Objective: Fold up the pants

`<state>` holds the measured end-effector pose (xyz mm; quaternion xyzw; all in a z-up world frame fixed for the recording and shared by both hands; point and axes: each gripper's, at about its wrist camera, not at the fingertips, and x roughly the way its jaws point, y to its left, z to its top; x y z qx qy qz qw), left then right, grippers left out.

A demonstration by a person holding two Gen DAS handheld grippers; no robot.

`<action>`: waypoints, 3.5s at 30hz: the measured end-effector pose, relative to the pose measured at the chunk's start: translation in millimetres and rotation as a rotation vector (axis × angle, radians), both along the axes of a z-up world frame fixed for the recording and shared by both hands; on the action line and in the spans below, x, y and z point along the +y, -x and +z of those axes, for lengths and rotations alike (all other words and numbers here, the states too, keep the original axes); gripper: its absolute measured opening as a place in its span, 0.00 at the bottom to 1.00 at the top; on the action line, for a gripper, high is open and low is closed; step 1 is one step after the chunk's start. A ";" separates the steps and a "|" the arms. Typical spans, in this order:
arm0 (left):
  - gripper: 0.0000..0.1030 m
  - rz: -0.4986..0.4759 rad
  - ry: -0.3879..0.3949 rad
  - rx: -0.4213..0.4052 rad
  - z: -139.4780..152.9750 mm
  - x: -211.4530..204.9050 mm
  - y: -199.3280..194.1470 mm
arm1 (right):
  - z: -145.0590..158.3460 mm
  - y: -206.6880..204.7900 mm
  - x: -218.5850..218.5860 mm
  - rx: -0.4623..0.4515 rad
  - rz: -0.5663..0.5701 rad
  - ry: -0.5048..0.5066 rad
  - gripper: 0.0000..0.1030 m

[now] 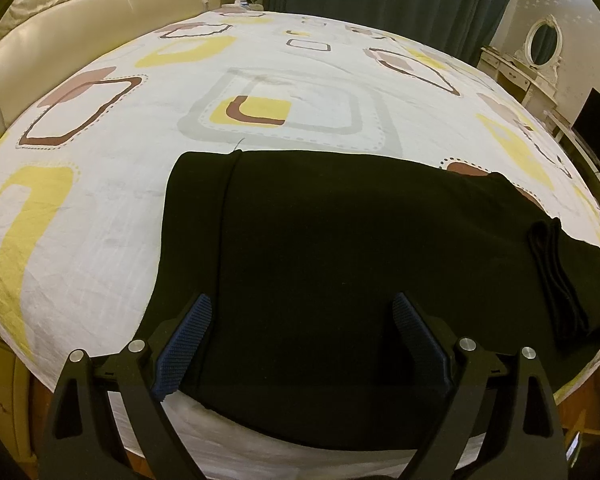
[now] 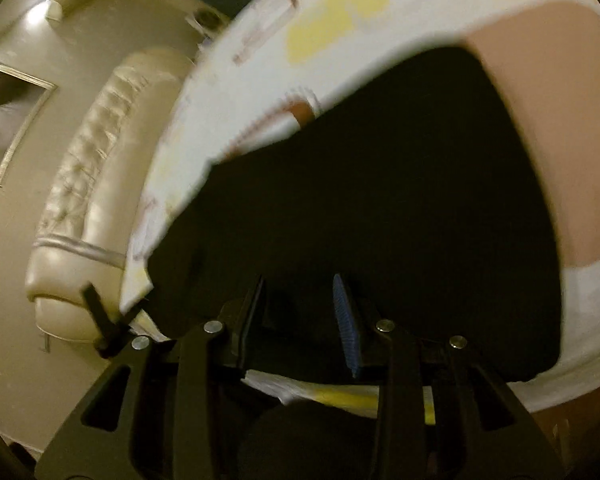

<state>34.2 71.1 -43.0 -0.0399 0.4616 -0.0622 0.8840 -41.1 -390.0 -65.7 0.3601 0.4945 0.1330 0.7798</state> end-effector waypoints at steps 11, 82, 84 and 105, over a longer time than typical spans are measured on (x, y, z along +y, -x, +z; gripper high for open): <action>0.88 0.127 0.327 0.046 12.5 104.6 -11.8 | 3.7 3.8 7.3 -0.030 -0.006 -0.002 0.50; 0.19 -0.393 0.217 0.191 134.8 -246.4 -34.0 | 68.2 56.7 -28.5 -0.204 -0.294 0.052 0.78; 0.19 -0.407 0.186 0.185 129.4 -267.1 -29.0 | 68.0 61.3 -33.4 -0.203 -0.311 0.054 0.78; 0.19 -0.383 -0.151 0.120 67.4 -379.0 3.8 | 41.6 94.3 -87.3 -0.178 -0.434 -0.021 0.78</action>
